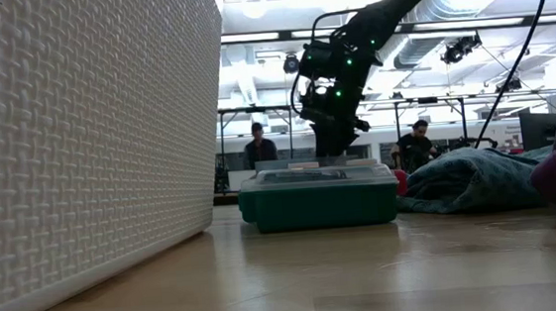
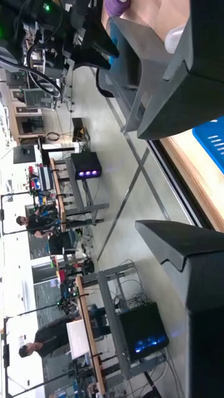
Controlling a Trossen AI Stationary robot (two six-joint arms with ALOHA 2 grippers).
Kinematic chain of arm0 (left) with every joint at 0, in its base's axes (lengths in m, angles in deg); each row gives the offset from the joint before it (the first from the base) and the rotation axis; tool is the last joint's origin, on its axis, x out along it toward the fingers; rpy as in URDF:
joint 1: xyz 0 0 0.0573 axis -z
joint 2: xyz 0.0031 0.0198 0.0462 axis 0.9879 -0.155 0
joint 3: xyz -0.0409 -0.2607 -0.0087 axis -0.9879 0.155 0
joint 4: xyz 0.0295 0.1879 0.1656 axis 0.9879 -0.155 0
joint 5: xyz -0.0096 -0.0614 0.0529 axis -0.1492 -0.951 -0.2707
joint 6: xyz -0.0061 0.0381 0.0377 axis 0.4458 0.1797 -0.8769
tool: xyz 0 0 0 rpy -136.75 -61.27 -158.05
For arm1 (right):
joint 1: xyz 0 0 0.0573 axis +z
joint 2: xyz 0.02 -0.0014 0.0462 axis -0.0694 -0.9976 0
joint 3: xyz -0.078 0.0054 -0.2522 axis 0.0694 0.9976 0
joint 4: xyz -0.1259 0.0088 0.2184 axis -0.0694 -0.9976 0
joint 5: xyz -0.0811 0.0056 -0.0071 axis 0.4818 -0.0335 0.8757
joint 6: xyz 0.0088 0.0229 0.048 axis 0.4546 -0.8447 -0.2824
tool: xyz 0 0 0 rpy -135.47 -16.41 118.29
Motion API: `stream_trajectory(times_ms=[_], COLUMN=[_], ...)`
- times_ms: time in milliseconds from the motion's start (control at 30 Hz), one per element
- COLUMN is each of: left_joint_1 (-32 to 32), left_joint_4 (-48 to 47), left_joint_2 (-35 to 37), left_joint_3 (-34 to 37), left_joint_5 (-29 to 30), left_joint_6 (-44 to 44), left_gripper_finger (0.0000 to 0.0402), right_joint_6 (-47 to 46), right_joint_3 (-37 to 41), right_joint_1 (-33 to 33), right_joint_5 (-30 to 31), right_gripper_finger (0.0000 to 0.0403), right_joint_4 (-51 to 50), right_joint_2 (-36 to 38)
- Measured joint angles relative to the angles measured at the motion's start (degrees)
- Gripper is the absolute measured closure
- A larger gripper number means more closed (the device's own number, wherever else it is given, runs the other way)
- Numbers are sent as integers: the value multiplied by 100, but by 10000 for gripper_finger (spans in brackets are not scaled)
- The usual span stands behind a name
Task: Pick & place medical supplies in basket/bin
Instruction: Put the black bandage into the black bin, then put the purple bandage into the black bin
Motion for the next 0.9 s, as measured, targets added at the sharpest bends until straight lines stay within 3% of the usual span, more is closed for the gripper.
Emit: stream_trajectory(times_ms=[600, 900], left_joint_1=[-1, 0], left_joint_4=[0, 0], left_joint_2=[0, 0], left_joint_3=[0, 0], left_joint_5=[-4, -7], left_joint_6=[1, 0], left_gripper_finger=[185, 185], right_joint_6=[-2, 202], right_joint_3=[0, 0], right_joint_1=[0, -237], right_joint_5=[-32, -342], right_gripper_finger=[206, 206], right_joint_4=[196, 206], right_joint_2=[22, 714])
